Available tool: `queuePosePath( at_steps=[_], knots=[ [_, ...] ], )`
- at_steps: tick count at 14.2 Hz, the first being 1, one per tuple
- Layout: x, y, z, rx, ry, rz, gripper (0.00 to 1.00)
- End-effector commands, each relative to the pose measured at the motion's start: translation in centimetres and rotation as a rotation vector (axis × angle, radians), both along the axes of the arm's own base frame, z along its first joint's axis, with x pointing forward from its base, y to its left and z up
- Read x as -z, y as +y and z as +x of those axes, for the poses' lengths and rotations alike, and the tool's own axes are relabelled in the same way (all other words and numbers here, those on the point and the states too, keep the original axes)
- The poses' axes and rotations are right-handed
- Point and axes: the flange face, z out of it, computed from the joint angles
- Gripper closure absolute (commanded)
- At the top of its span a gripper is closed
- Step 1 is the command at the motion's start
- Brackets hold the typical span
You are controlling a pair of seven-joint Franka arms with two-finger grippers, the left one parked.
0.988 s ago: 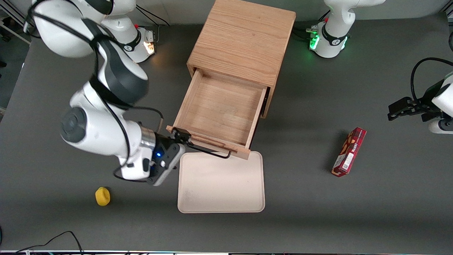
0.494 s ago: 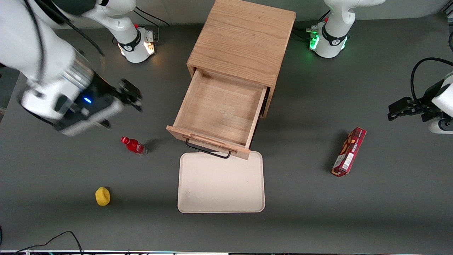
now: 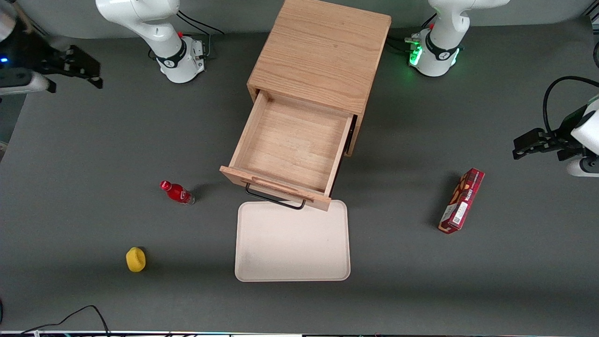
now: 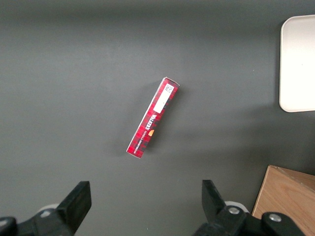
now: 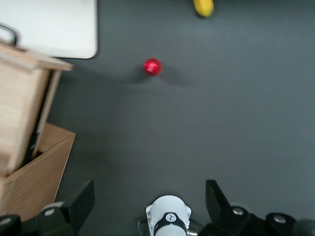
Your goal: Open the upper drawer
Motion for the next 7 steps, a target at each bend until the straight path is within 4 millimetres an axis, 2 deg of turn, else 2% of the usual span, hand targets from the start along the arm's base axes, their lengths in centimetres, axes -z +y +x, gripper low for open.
queuePosePath(
  at_steps=[1,3,4,5,7],
  knots=[
    [4.8,-3.0,-7.2,0.065,-0.060,0.045,0.00],
    [5.0,-3.3,-7.7,0.056,-0.077,0.040,0.00],
    [4.2,-3.3,-7.4,0.012,-0.094,0.041,0.00],
    [4.2,-3.4,-6.9,0.009,-0.092,0.038,0.00],
    [4.5,-5.5,-6.6,0.048,-0.086,0.046,0.00]
  ],
)
